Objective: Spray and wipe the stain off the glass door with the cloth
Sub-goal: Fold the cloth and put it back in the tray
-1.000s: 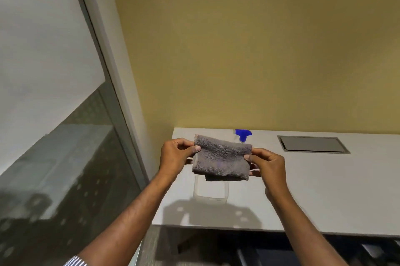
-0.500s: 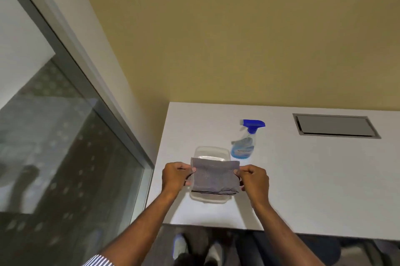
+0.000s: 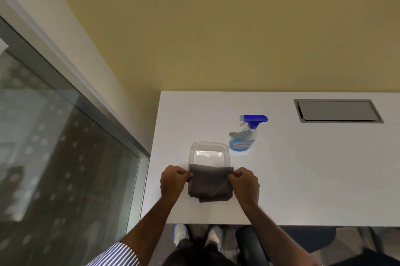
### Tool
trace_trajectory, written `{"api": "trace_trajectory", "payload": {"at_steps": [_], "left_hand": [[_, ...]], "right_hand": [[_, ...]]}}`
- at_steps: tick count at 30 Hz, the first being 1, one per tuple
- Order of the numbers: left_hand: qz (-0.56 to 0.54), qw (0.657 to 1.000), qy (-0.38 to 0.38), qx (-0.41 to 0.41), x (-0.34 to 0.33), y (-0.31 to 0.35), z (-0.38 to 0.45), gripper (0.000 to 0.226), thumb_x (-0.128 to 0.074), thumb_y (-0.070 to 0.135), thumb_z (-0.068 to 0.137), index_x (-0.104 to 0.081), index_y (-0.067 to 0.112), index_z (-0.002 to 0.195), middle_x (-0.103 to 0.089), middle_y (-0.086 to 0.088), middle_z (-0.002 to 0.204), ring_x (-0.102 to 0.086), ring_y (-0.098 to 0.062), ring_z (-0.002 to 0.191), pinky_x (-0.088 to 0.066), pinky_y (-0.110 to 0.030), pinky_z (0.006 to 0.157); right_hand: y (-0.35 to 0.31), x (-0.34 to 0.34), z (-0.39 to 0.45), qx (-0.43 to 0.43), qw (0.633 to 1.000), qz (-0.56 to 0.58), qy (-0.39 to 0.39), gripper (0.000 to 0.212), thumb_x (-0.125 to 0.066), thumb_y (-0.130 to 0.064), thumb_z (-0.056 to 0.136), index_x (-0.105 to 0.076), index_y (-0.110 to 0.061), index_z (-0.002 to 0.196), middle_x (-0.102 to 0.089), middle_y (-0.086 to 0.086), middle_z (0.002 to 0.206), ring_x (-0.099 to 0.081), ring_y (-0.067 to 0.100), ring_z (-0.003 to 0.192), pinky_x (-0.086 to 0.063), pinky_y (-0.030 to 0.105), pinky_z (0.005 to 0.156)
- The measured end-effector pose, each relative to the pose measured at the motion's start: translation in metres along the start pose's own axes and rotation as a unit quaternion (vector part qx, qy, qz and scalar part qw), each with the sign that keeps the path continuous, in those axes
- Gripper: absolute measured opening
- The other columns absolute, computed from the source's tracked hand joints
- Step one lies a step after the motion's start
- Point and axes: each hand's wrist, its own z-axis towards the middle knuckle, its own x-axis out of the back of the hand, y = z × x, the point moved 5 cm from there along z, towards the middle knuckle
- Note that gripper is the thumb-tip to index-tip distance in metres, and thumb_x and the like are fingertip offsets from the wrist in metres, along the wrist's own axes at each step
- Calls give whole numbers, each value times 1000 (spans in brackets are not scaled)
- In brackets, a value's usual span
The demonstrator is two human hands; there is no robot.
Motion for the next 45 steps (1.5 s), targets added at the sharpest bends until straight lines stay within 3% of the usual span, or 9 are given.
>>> {"api": "trace_trajectory", "payload": {"at_steps": [6, 9, 12, 20, 29, 33, 37, 41, 45], "left_hand": [[26, 999, 35, -3, -2, -1, 3, 24, -87, 26, 81, -76, 5, 82, -72, -5, 82, -62, -15, 70, -47, -23, 66], [51, 998, 38, -19, -4, 2, 4, 23, -85, 26, 84, -73, 6, 84, -72, -7, 87, -62, -15, 73, -49, -23, 69], [73, 996, 45, -40, -6, 6, 3, 24, -83, 26, 87, -69, 6, 86, -69, -7, 90, -60, -14, 74, -49, -23, 72], [104, 991, 31, -79, -17, 11, -3, 23, -82, 25, 88, -67, 7, 89, -66, -6, 93, -58, -12, 73, -49, -19, 73], [112, 988, 37, -100, -18, 8, -3, 21, -82, 27, 87, -70, 10, 85, -68, -5, 100, -60, -12, 79, -52, -19, 75], [107, 984, 59, -131, -16, 10, -5, 25, -84, 32, 85, -73, 12, 94, -70, -6, 119, -68, -22, 107, -54, -23, 87], [52, 976, 95, -188, -11, 29, -5, 60, -80, 45, 84, -62, 13, 131, -59, -9, 147, -59, -23, 128, -52, -35, 102], [-20, 976, 26, -216, -24, 69, 10, 68, -71, 55, 87, -47, 25, 144, -54, 3, 151, -52, -8, 130, -44, -23, 106], [27, 961, -63, -268, -60, 130, 30, 76, -78, 46, 88, -42, 23, 152, -51, 3, 156, -55, -12, 134, -44, -20, 105]], "right_hand": [[1, -7, 1, 45, 998, -41, 28, 13, -77, -23, 90, -69, -13, 93, -63, -1, 95, -64, 17, 89, -49, 22, 72], [0, -10, 3, 93, 993, -64, 37, 21, -82, -24, 87, -67, -13, 98, -64, 5, 118, -64, 20, 105, -59, 31, 86], [1, -16, 4, 141, 984, -106, 29, 21, -83, -25, 87, -69, -15, 100, -61, 7, 141, -60, 26, 127, -53, 39, 104], [3, -37, 12, 216, 952, -216, 17, 9, -79, -24, 91, -74, -16, 93, -50, 9, 159, -43, 35, 150, -40, 48, 118], [5, -43, 11, 232, 950, -209, 18, 43, -84, -22, 86, -63, -17, 124, -56, 14, 150, -57, 34, 137, -56, 45, 105], [1, -40, 10, 217, 968, -127, 0, 53, -82, -29, 89, -58, -24, 136, -44, 8, 161, -44, 28, 147, -45, 44, 116], [-6, -4, 17, 195, 977, 77, 42, 68, -83, -34, 87, -48, -25, 144, -45, -1, 159, -44, 20, 145, -41, 42, 120], [-26, 67, 38, 144, 931, 316, 110, 87, -78, -61, 78, -40, -35, 151, -47, -27, 151, -46, -9, 137, -41, 2, 100], [-59, 117, 80, 196, 913, 350, 74, 65, -73, -32, 89, -46, -36, 148, -52, -17, 153, -46, 2, 143, -38, 8, 110]]}}
